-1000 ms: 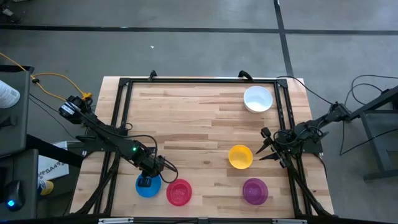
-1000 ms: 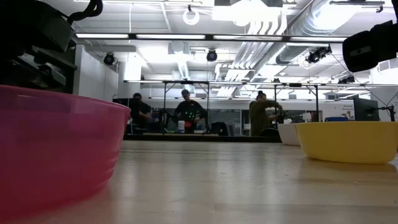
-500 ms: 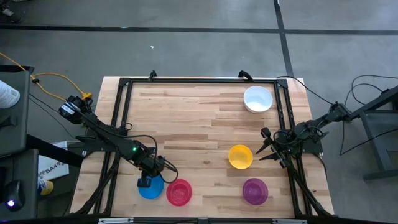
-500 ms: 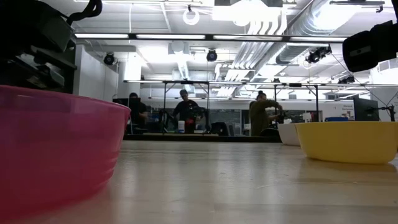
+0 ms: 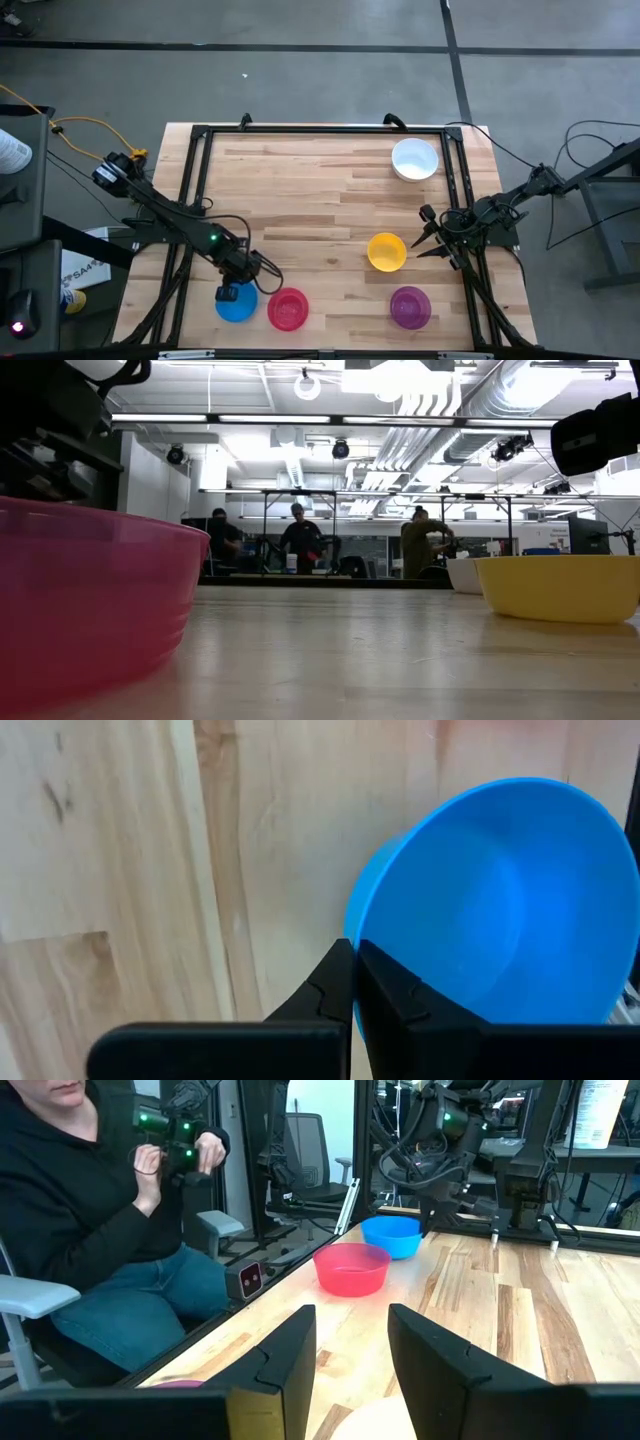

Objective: Nest bowls inside each other
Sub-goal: Stack the blue bowl on top of the white bowl

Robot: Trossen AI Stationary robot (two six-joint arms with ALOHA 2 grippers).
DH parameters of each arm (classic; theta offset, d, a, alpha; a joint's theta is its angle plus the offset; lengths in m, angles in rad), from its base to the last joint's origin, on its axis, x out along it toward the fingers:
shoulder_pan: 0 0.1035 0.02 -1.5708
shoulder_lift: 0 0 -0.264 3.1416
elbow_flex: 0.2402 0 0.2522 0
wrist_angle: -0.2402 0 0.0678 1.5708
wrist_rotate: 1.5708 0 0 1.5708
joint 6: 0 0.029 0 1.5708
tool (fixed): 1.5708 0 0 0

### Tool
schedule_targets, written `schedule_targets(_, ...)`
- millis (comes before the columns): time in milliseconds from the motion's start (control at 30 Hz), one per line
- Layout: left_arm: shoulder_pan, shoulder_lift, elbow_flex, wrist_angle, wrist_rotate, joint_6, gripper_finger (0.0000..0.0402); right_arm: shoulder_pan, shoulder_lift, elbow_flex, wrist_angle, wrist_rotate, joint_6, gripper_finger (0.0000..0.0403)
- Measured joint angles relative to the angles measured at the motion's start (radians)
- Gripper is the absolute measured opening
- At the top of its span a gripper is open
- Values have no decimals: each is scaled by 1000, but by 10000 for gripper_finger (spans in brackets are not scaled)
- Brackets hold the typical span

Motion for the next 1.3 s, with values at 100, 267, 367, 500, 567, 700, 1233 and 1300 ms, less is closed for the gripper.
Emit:
schedule_targets(100, 0, -21, 0, -14, -21, -7, 1, 0, 0, 0, 0, 0, 0, 121)
schedule_targets(267, 32, -70, 0, -41, -36, -29, 1, 0, 0, 0, 0, 0, 0, 121)
schedule_targets(367, 86, -103, 0, -56, -40, -49, 0, 0, 0, 0, 0, 0, 0, 121)
schedule_targets(500, 175, -126, 0, -60, -35, -49, 0, 0, 0, 0, 0, 0, 0, 121)
schedule_targets(567, 226, -131, 14, -67, -32, -40, 0, 0, 0, 0, 0, 0, 0, 121)
schedule_targets(700, 327, -129, 68, -106, -43, -7, 0, 0, 0, 0, 0, 0, 0, 121)
schedule_targets(1233, 611, 31, 273, -133, -97, 6, 0, 0, 0, 0, 0, 0, 0, 121)
schedule_targets(1300, 629, 66, 305, -124, -111, 9, 0, 0, 0, 0, 0, 0, 0, 121)
